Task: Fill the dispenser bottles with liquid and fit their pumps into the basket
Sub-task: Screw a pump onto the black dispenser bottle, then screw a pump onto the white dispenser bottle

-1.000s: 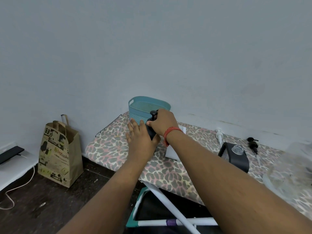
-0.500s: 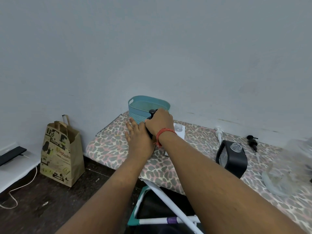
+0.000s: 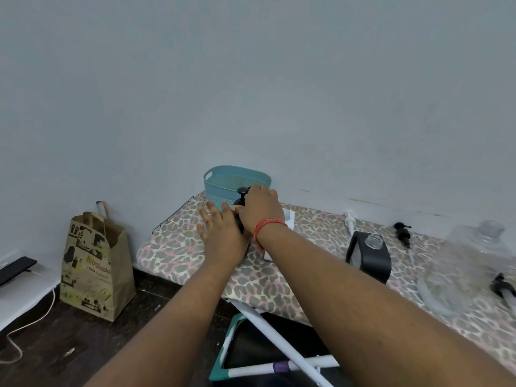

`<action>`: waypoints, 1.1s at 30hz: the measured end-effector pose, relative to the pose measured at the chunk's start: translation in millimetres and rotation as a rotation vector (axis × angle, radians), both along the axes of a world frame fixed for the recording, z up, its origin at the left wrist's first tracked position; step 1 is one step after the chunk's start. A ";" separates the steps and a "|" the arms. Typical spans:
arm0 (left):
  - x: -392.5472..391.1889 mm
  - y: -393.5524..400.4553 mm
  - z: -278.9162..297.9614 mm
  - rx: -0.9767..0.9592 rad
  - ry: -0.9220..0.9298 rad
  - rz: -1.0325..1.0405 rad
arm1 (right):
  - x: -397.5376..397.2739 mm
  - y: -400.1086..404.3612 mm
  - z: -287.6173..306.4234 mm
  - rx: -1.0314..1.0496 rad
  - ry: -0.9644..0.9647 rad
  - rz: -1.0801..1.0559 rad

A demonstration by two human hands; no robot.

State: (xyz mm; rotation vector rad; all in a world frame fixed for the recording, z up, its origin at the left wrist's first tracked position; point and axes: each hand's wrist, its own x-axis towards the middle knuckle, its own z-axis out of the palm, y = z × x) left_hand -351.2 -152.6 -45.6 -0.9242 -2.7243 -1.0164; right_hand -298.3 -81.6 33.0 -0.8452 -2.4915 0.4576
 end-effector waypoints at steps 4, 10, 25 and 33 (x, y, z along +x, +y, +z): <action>1.5 -7.9 10.4 -0.107 0.009 0.001 | 24.6 -0.7 10.2 0.170 0.008 -0.019; 26.3 -21.7 30.0 -0.074 0.104 0.000 | 78.1 4.8 18.6 0.315 0.046 -0.032; 121.9 0.0 83.6 -0.078 0.427 -0.227 | 214.3 42.0 54.9 0.370 0.065 -0.184; 148.6 65.9 71.1 -0.091 0.259 -0.371 | 247.6 116.1 52.4 0.192 -0.037 -0.249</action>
